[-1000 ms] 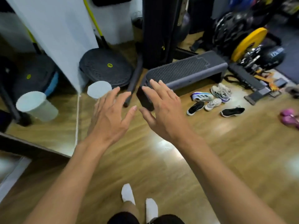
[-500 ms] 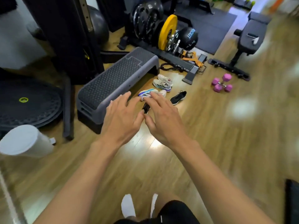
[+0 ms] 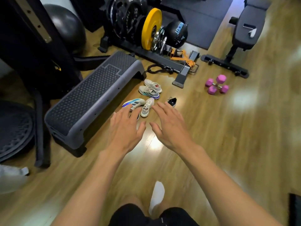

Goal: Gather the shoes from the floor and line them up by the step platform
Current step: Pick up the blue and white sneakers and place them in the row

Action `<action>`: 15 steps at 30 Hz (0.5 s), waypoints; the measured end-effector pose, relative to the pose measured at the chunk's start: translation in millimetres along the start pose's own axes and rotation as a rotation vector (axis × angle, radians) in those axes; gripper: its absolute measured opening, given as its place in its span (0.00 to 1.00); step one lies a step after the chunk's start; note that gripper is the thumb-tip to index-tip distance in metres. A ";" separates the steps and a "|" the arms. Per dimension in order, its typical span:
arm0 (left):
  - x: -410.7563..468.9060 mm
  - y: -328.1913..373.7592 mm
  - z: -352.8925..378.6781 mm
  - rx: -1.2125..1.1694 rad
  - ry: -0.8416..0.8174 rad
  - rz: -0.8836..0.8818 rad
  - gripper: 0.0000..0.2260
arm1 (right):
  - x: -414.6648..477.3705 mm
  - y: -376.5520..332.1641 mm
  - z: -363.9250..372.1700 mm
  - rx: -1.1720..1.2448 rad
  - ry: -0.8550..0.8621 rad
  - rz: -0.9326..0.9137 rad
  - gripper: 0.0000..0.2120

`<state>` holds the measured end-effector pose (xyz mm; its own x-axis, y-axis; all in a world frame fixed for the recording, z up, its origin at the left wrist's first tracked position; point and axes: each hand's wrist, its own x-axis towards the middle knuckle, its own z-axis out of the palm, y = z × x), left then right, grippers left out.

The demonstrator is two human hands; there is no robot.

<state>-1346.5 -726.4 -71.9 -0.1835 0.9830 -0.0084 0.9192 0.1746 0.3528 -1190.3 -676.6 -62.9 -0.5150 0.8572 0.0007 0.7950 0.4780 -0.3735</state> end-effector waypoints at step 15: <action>269.1 -9.3 92.1 -0.006 -0.108 -0.148 0.22 | 249.4 135.9 27.8 -0.034 -0.208 -0.016 0.26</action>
<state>-1372.4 -458.2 -163.7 -0.2780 0.9469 -0.1616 0.8826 0.3182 0.3461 -1219.6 -403.2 -139.3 -0.5799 0.7930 -0.1866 0.7947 0.5004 -0.3435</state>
